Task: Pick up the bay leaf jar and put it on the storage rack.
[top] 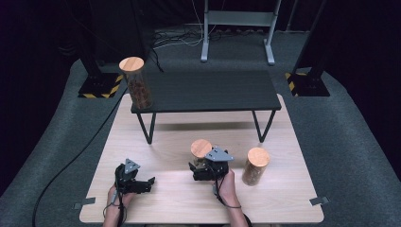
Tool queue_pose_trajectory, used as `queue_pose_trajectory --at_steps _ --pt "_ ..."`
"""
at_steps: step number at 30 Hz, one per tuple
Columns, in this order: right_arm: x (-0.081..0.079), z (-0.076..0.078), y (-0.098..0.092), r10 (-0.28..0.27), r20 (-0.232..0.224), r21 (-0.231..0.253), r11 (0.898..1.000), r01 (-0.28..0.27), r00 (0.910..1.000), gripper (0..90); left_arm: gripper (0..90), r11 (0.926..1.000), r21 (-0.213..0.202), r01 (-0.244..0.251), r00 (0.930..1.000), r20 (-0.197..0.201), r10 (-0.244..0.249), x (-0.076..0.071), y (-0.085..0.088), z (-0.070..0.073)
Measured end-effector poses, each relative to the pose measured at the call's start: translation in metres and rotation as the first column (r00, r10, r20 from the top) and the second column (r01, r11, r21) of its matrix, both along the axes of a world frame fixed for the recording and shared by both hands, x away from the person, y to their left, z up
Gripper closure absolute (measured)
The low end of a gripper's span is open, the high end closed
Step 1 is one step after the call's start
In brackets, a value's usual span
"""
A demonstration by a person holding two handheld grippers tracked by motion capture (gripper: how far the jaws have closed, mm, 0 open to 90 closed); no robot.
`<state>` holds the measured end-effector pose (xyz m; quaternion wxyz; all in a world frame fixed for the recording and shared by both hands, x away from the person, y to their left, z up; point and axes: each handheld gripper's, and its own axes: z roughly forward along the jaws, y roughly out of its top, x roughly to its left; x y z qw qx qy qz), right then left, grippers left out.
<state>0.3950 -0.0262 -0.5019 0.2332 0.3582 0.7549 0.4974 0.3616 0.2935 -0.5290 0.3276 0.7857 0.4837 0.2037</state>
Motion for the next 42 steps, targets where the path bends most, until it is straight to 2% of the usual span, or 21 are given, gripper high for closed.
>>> queue_pose_trajectory --at_steps 3,8,14,18,25,42 --pt "0.002 -0.001 0.001 0.006 -0.011 0.008 1.0 -0.006 0.9999 12.5 0.5 1.0 0.002 0.001 1.0 0.001 -0.001 0.0 0.0 0.0" --pt "0.001 -0.001 0.002 0.025 -0.017 0.02 0.999 -0.024 0.9996 23.7 0.5 1.0 0.002 0.001 1.0 0.0 -0.001 0.0 0.0 0.0" --pt "-0.001 -0.001 0.002 0.022 -0.006 0.013 1.0 -0.022 0.9997 24.5 0.6 1.0 0.004 0.001 1.0 0.002 -0.001 0.0 0.0 0.0" --pt "-0.001 -0.001 0.0 0.026 -0.018 0.054 0.998 -0.025 0.9995 24.7 0.5 1.0 0.004 0.001 1.0 0.002 -0.001 0.0 0.0 0.0" --pt "-0.002 0.001 0.0 0.018 -0.009 0.032 0.999 -0.017 0.9998 24.7 0.6 1.0 0.003 0.004 1.0 0.002 -0.004 0.0 0.0 0.0" --pt "0.0 0.021 -0.003 0.023 -0.001 -0.003 1.0 -0.023 0.9997 24.7 0.6 1.0 0.004 0.004 1.0 0.004 -0.004 -0.001 0.0 0.0"
